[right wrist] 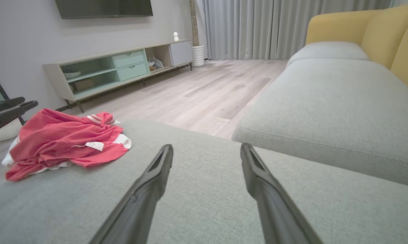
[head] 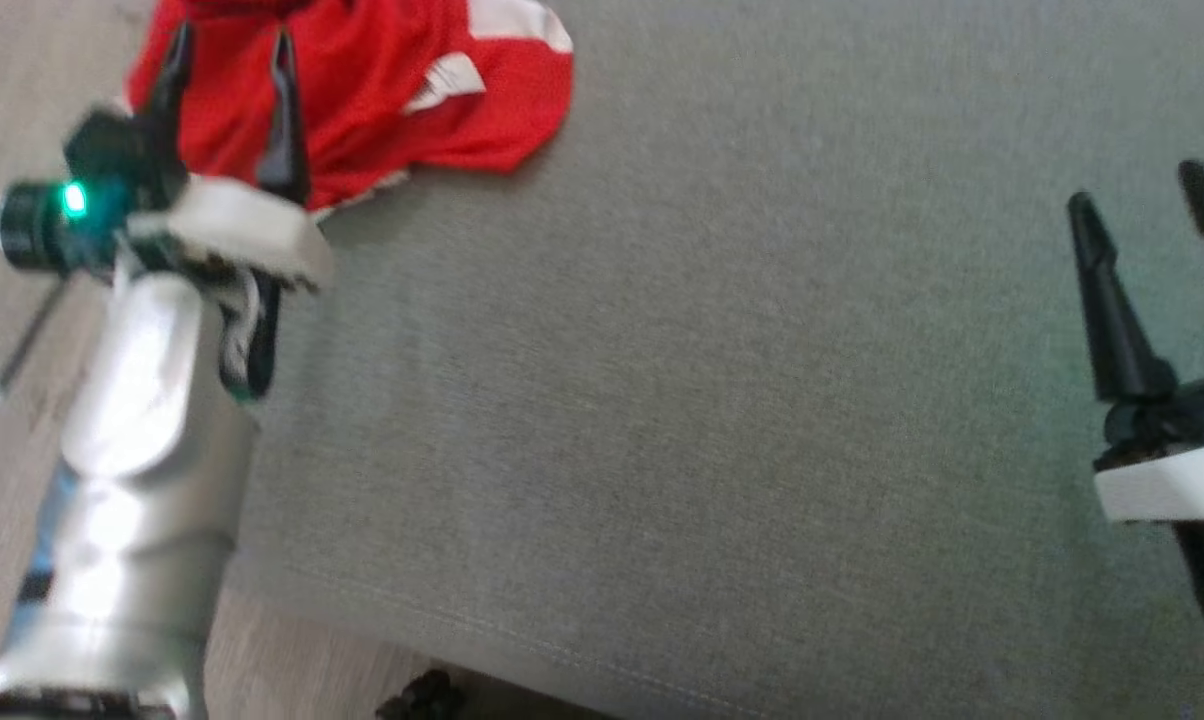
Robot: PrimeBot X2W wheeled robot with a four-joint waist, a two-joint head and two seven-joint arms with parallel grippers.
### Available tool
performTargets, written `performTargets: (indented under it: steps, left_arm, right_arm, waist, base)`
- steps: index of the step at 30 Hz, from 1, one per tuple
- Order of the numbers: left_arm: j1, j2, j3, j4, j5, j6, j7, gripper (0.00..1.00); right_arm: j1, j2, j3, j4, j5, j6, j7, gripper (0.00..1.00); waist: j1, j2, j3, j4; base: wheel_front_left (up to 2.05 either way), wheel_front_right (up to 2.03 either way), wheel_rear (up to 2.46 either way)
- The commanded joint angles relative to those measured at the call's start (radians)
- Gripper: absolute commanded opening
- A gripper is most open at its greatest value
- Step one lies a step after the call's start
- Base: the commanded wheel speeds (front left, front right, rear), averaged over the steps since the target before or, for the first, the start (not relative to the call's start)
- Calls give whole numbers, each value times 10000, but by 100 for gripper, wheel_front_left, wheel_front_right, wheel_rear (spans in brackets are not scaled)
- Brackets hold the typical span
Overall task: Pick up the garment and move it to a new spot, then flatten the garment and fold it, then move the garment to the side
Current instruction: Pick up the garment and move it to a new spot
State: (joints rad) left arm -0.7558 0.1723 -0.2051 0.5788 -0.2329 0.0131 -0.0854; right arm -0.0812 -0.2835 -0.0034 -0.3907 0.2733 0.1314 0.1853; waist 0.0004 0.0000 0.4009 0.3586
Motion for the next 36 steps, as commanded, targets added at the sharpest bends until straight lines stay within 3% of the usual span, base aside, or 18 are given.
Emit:
performTargets:
  steps: [1, 12, 13, 26, 36]
  left_arm:
    - [-541, 526, 279, 175, 54, -79, 202, 100]
    - [-2803, 858, 178, 3749, -52, -199, 2185, 100]
    - [-2896, 892, 190, 3864, -50, -146, 2124, 0]
    - [-2647, 1223, 736, 3237, -412, 294, -854, 0]
    - [-452, 1173, 886, -36, -644, 743, -1249, 0]
  right_arm:
    - [-174, -227, 109, -455, 108, -7, 74, 100]
    - [-503, -336, -83, -718, 231, -7, 92, 100]
    - [-498, -320, -105, -710, 226, -7, 78, 100]
    - [-251, 192, -89, -42, 128, -7, -467, 100]
    - [232, 928, 329, 662, 4, -7, -788, 100]
  waist:
    - [-4, 0, 998, -452]
    - [-4, 0, 1814, -815]
    - [-4, 0, 1798, -822]
    - [-4, 0, 26, -966]
    - [-4, 0, -1823, -1681]
  base:
    - [0, 0, 0]
    - [0, 0, 0]
    - [0, 0, 0]
    - [0, 0, 0]
    - [0, 0, 0]
